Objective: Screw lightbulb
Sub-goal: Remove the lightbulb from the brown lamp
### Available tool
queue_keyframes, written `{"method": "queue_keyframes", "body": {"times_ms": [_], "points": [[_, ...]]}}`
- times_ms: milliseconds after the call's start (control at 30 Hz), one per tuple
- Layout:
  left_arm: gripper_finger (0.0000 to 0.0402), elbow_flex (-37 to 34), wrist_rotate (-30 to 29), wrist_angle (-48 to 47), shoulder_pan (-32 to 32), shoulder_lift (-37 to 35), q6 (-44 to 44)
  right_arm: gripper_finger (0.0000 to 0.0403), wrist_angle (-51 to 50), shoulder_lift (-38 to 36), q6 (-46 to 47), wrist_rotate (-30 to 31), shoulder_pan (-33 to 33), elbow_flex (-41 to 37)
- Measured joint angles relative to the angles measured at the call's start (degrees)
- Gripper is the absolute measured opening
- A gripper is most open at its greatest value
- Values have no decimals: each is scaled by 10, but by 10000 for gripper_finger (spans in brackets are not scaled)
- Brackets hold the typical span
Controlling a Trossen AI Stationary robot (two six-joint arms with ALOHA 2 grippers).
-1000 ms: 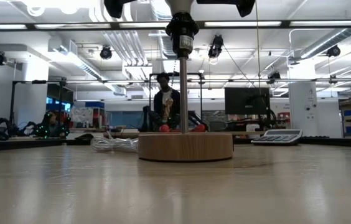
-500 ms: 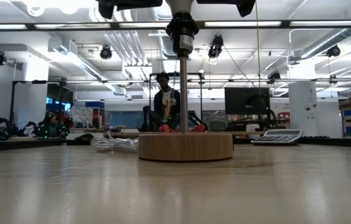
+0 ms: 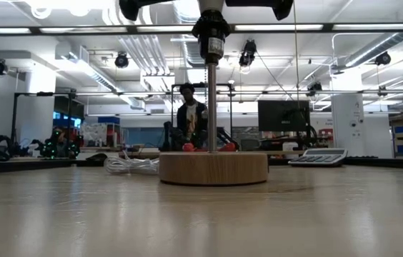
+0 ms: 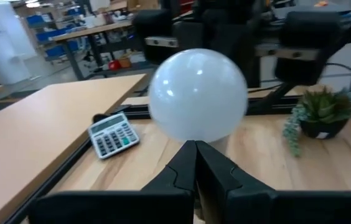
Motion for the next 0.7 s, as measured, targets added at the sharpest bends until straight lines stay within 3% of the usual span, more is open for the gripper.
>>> {"method": "queue_keyframes", "body": {"times_ms": [400, 600, 700], "points": [[0, 0, 13, -1, -1, 0, -15, 0, 5, 0, -14, 11, -11, 1], [0, 0, -66, -33, -24, -2, -15, 0, -7, -10, -15, 23, -10, 1], [0, 0, -78, -34, -30, -5, -15, 0, -38, -20, 9, 23, -10, 2]]}}
